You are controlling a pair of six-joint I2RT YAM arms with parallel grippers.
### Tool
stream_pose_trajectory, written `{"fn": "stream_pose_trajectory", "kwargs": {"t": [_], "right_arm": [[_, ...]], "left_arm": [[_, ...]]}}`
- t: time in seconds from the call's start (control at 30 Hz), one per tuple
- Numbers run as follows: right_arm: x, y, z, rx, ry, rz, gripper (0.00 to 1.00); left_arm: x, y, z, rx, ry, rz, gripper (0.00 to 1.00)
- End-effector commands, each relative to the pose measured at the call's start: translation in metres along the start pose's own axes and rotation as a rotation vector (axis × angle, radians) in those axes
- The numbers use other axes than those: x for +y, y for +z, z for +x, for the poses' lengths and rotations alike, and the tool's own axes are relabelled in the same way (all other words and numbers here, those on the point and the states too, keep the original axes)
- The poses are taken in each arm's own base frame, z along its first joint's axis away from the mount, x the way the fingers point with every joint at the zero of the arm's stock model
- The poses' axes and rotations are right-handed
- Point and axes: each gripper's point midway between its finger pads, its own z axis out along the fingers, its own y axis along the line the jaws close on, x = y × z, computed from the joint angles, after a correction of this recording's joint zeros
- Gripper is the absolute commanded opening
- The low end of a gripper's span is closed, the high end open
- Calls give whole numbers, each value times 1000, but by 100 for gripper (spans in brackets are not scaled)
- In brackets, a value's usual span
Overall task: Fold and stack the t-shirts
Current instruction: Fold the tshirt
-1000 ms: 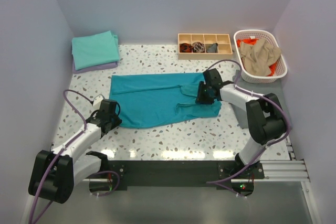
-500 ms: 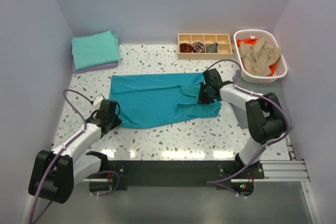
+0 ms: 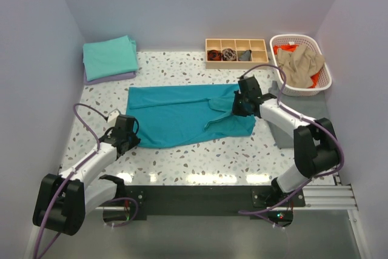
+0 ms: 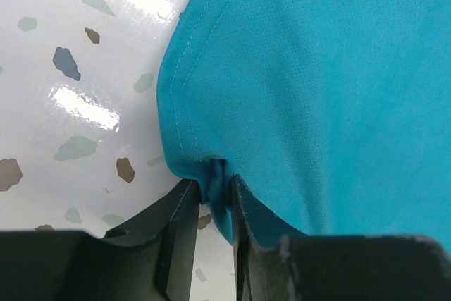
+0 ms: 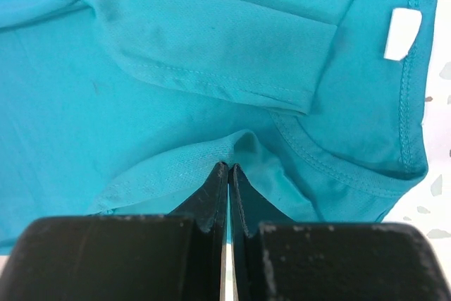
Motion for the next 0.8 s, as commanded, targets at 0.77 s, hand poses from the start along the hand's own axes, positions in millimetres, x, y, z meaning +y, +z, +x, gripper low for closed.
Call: {"fn": "stream_pose_trajectory", "kwargs": {"t": [0.77], "right_arm": [[-62,-105,16,-165,4,191,0]], "left_arm": [[-17,-29,-36,-78,60,55,0]]}}
